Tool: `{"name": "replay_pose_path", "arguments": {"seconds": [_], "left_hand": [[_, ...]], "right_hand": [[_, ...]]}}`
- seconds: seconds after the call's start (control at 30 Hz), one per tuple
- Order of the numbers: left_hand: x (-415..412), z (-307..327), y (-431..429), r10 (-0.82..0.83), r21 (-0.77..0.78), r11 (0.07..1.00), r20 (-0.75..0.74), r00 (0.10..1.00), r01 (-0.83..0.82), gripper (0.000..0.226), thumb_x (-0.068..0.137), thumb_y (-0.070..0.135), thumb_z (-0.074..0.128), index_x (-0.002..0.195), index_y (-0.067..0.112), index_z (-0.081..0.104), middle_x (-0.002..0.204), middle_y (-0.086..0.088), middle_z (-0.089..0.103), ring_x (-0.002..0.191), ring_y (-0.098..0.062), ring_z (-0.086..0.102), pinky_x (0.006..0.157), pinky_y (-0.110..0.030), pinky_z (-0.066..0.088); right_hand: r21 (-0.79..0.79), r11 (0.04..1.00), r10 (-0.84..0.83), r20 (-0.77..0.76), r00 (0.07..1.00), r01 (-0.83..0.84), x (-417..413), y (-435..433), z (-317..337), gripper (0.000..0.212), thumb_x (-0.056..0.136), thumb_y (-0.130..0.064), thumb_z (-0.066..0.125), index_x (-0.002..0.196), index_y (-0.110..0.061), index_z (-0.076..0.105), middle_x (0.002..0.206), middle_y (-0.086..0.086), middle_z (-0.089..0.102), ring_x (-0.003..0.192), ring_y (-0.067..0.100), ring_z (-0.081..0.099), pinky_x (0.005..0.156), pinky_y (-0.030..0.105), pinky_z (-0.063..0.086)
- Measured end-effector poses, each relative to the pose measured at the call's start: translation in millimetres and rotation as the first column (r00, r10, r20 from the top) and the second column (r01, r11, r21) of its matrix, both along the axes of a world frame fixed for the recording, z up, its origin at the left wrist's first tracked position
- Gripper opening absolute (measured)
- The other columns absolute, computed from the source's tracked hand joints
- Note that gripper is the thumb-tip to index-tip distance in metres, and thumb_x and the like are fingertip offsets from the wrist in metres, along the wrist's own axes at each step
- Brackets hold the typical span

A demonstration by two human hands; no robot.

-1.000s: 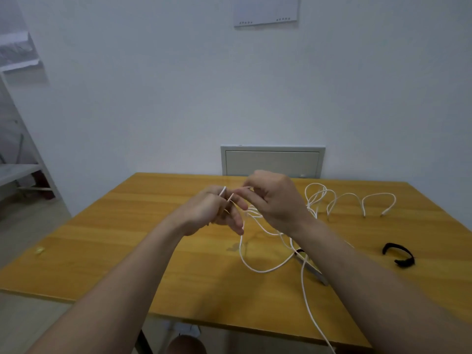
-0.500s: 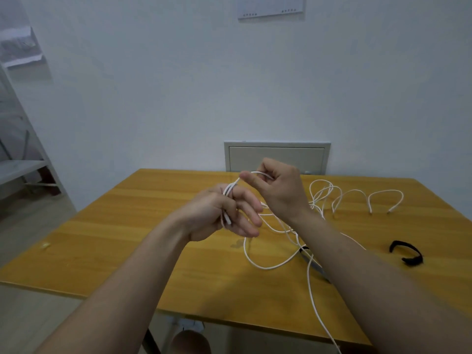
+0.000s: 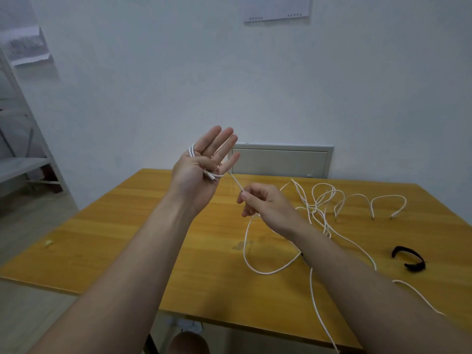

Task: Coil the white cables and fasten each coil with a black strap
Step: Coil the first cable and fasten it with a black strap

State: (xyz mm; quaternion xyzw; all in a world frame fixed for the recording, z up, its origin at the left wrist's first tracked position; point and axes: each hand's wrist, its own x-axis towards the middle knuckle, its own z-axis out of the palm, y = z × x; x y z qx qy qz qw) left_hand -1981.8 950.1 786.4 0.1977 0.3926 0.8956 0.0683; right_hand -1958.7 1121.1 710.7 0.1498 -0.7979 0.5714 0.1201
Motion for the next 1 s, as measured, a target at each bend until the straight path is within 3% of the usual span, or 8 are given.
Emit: {"name": "replay_pose_path", "arguments": {"seconds": [0.23, 0.37, 0.47, 0.53, 0.63, 0.77, 0.9, 1.0], "left_hand": [[-14, -10, 10, 0.309, -0.456, 0.789, -0.285, 0.907, -0.412, 0.076, 0.089, -0.027, 0.027, 0.156, 0.008, 0.034, 0.147, -0.005, 0.056, 0.139, -0.014, 0.051, 0.117, -0.039, 0.041], [-18, -20, 19, 0.023, -0.626, 0.314, -0.747, 0.664, -0.714, 0.082, 0.078, -0.021, 0.039, 0.154, 0.009, 0.036, 0.137, -0.001, 0.060, 0.123, -0.014, 0.060, 0.105, -0.028, 0.046], [-17, -28, 19, -0.369, -0.536, -0.097, -0.763, 0.531, -0.838, 0.050, 0.083, -0.003, 0.049, 0.130, 0.013, 0.057, 0.116, -0.005, 0.068, 0.109, -0.029, 0.063, 0.079, -0.040, 0.049], [-14, -26, 18, -0.427, -0.477, -0.220, -0.737, 0.524, -0.851, 0.030, 0.087, 0.004, 0.049, 0.106, 0.022, 0.064, 0.103, 0.000, 0.065, 0.098, -0.028, 0.061, 0.065, -0.034, 0.037], [-20, -21, 16, -0.285, -0.728, -0.155, -0.614, 0.736, -0.667, 0.029, 0.081, 0.000, 0.046, 0.069, 0.022, 0.062, 0.073, 0.003, 0.058, 0.069, -0.022, 0.054, 0.057, -0.032, 0.032], [-34, -17, 8, -0.077, -0.928, 0.278, -0.279, 0.957, -0.248, 0.020, 0.072, 0.022, 0.044, 0.054, 0.015, 0.049, 0.049, 0.005, 0.038, 0.048, -0.017, 0.028, 0.051, -0.029, 0.023], [-49, -15, 7, 0.010, -0.893, 0.413, -0.192, 0.981, -0.178, 0.034, 0.082, 0.036, 0.066, 0.068, 0.020, 0.040, 0.058, 0.002, 0.027, 0.049, -0.017, 0.020, 0.046, -0.028, 0.017], [-55, -9, 8, 0.118, -0.822, 0.541, -0.136, 0.984, -0.179, 0.036, 0.093, 0.032, 0.067, 0.069, 0.024, 0.041, 0.055, 0.005, 0.025, 0.049, -0.017, 0.019, 0.048, -0.029, 0.015]], "right_hand": [[0.206, 0.978, -0.009, -0.092, 0.996, 0.028, 1, 2, 5, 0.015, 0.090, -0.006, 0.069, 0.098, -0.018, 0.071, 0.071, 0.003, 0.069, 0.070, 0.027, 0.065, 0.072, 0.045, 0.054], [0.296, 0.953, -0.021, -0.123, 0.992, 0.057, 4, 2, 9, 0.021, 0.082, -0.008, 0.076, 0.093, -0.021, 0.064, 0.069, -0.004, 0.064, 0.064, 0.017, 0.059, 0.065, 0.039, 0.051], [0.397, 0.896, -0.109, -0.238, 0.965, 0.199, 5, 13, 10, 0.026, 0.077, -0.008, 0.076, 0.087, -0.027, 0.060, 0.075, -0.006, 0.063, 0.073, 0.016, 0.061, 0.069, 0.044, 0.055], [0.449, 0.854, -0.152, -0.269, 0.951, 0.263, 6, 20, 7, 0.027, 0.080, -0.006, 0.072, 0.091, -0.028, 0.062, 0.083, -0.008, 0.065, 0.078, 0.013, 0.064, 0.072, 0.043, 0.056], [0.475, 0.809, -0.257, -0.245, 0.935, 0.347, 6, 28, 2, 0.026, 0.087, -0.008, 0.067, 0.106, -0.027, 0.067, 0.102, -0.011, 0.067, 0.084, 0.010, 0.064, 0.078, 0.034, 0.054], [0.527, 0.762, -0.365, -0.133, 0.922, 0.378, 7, 44, 11, 0.011, 0.095, -0.020, 0.065, 0.099, -0.020, 0.075, 0.082, -0.009, 0.070, 0.076, 0.011, 0.062, 0.071, 0.028, 0.046], [0.536, 0.720, -0.506, -0.029, 0.862, 0.441, 6, 63, 26, 0.035, 0.098, -0.026, 0.058, 0.072, -0.006, 0.072, 0.056, -0.001, 0.054, 0.053, 0.016, 0.048, 0.051, 0.030, 0.031], [0.401, 0.690, -0.654, -0.012, 0.756, 0.603, 1, 80, 35, 0.044, 0.103, -0.028, 0.050, 0.074, 0.002, 0.065, 0.066, 0.013, 0.062, 0.068, 0.031, 0.058, 0.059, 0.035, 0.034]]}}
